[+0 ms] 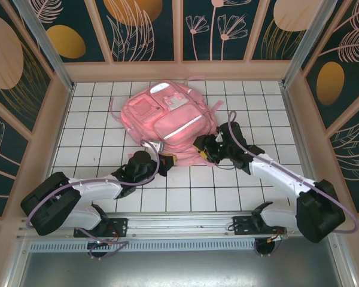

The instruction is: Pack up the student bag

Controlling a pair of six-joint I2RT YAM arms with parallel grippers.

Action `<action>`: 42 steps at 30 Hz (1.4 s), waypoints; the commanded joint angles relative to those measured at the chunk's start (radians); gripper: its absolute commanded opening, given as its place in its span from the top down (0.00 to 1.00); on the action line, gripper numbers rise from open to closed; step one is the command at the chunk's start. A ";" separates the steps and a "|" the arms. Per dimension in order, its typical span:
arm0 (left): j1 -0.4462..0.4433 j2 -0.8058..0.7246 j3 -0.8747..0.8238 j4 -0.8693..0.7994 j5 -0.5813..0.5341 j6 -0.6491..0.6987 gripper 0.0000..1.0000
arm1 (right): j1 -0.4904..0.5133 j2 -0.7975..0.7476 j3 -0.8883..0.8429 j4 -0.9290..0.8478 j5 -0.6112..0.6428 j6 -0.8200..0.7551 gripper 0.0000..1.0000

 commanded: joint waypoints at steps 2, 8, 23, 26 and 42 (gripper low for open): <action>-0.005 -0.019 0.019 0.066 -0.006 -0.006 1.00 | 0.033 0.062 -0.012 0.058 -0.023 0.065 0.43; -0.006 -0.035 0.007 0.067 -0.008 -0.017 1.00 | 0.041 0.135 0.016 0.105 0.003 0.074 0.42; -0.005 -0.128 -0.088 0.085 -0.141 -0.083 1.00 | 0.008 0.192 0.039 0.271 0.041 0.210 1.00; -0.005 -0.196 -0.128 0.069 -0.246 -0.105 1.00 | -0.016 0.163 0.009 0.307 0.037 0.246 1.00; 0.077 -0.278 -0.129 -0.064 -0.426 -0.156 1.00 | -0.055 0.048 -0.045 0.308 0.005 0.268 1.00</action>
